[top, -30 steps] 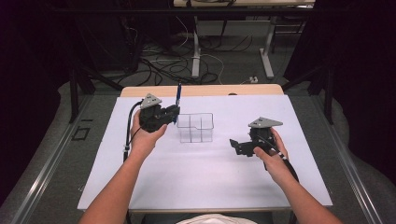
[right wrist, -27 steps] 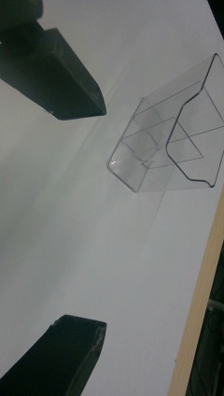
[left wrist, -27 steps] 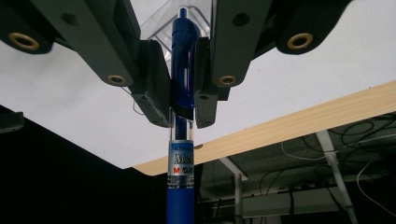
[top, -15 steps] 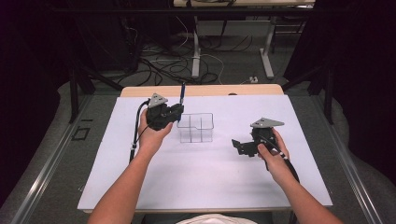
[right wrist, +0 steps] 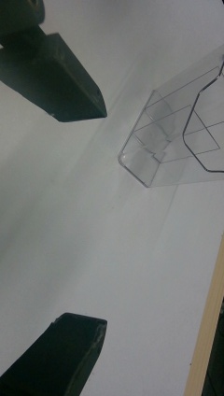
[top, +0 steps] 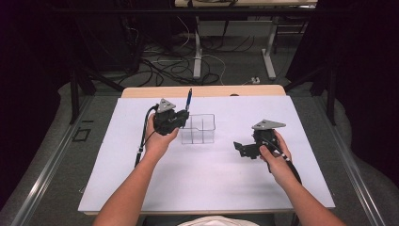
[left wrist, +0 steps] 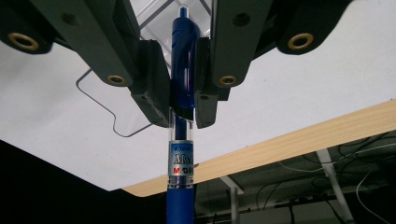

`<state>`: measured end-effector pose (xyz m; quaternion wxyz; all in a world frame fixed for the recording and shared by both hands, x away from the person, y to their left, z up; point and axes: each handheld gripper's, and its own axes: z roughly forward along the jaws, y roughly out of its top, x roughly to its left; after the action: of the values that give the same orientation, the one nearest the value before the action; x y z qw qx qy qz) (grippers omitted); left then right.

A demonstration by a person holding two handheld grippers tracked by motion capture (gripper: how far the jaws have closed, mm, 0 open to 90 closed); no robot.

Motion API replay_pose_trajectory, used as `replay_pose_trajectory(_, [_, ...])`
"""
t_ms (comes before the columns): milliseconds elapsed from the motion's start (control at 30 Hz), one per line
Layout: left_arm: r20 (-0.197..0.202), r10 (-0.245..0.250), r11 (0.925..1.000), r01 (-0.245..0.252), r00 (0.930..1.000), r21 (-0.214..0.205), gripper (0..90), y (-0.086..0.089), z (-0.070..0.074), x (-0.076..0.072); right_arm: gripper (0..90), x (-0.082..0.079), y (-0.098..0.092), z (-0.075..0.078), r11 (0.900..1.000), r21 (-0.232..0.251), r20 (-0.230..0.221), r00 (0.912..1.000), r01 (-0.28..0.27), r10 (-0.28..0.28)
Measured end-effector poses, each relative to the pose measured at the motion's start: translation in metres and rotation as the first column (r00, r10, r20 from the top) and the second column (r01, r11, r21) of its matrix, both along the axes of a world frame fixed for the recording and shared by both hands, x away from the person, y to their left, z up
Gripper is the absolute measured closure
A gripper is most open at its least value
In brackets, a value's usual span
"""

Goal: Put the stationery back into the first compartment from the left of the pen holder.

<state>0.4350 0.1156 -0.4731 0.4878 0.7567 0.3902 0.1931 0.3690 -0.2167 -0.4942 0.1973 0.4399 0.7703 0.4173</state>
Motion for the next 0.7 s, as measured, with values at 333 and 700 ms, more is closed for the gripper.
replay_pose_trajectory(333, [-0.006, -0.002, 0.9998, 0.002, 1.0000, 0.018, 76.3, 0.001, 0.001, -0.001, 2.0, 0.000, 0.000, 0.000, 1.0000, -0.004, 0.002, 1.0000, -0.001, 0.001])
replay_pose_trajectory(700, [0.052, 0.010, 0.9997, -0.008, 0.9986, -0.024, 41.5, 0.015, 0.009, -0.012, 2.1, 0.001, -0.003, 0.001, 1.0000, -0.003, 0.010, 1.0000, 0.002, -0.002])
